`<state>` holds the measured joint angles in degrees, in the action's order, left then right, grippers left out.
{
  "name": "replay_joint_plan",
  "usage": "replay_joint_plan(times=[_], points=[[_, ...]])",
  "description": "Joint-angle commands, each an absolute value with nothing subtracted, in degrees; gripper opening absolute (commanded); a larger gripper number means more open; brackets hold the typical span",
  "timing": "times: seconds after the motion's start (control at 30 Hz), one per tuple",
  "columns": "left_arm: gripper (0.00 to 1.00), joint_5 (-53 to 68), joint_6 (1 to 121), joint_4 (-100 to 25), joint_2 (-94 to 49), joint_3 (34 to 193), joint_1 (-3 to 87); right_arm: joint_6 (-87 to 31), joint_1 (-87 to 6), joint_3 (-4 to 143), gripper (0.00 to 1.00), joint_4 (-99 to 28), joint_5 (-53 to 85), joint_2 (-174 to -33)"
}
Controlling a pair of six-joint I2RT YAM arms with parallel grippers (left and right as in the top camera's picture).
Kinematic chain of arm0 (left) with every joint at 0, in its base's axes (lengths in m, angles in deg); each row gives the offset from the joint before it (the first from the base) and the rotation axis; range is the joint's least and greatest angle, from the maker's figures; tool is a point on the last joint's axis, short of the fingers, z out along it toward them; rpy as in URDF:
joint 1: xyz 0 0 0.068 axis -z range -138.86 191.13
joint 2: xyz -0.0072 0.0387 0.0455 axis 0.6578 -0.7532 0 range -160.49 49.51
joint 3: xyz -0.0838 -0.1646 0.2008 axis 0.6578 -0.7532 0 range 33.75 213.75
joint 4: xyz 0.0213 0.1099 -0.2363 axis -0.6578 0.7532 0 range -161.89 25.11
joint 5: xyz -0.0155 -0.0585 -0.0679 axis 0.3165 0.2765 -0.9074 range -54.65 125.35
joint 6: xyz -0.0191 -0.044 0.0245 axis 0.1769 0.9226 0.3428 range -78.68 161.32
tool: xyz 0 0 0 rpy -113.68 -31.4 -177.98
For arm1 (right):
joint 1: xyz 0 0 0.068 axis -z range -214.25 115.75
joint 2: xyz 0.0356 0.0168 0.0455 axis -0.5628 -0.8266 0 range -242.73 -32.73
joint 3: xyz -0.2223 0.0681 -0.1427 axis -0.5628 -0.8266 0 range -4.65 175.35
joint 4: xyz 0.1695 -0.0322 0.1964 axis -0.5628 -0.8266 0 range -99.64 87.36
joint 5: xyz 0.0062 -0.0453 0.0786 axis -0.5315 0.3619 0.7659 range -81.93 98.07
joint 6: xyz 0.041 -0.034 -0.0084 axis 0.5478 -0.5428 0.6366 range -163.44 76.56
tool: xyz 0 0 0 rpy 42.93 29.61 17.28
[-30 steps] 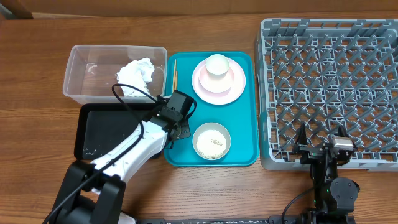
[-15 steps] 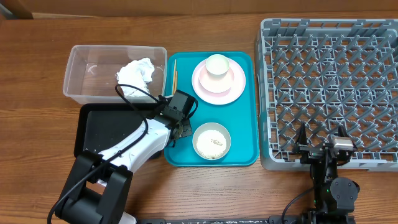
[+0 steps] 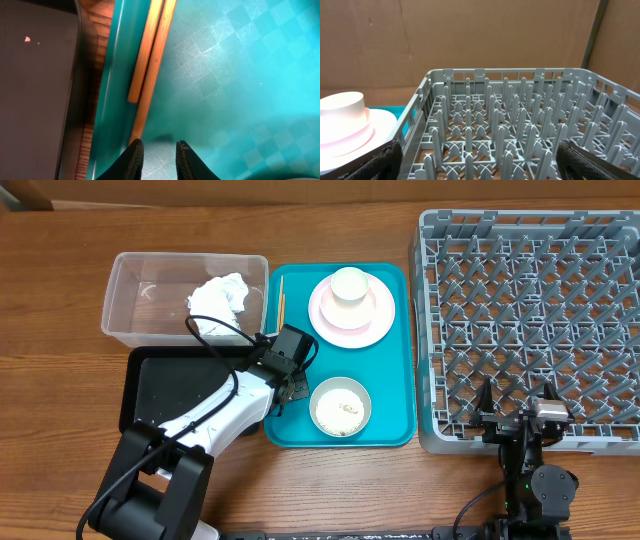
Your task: Sort waste into correct bins and load items into the dishwasher
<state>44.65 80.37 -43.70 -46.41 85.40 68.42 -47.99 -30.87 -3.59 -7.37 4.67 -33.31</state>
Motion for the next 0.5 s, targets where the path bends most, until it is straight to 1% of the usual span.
replay_joint_plan(times=[0.0,0.1,0.4,0.47], points=[[0.25,44.95,78.68,-44.38,-46.76,84.44,68.40,-48.37,-30.74,-4.18,1.00,-7.22,4.30,-32.91],[0.27,44.89,75.38,-45.17,-46.76,84.44,68.42,-48.37,-30.74,-4.18,1.00,-7.22,4.30,-32.89],[0.27,45.06,73.33,-45.23,-46.76,84.44,68.42,-48.37,-30.74,-4.18,1.00,-7.22,4.30,-32.91],[0.27,46.63,72.48,-45.06,-46.76,84.44,68.42,-48.37,-30.74,-4.18,1.00,-7.22,4.30,-32.89]])
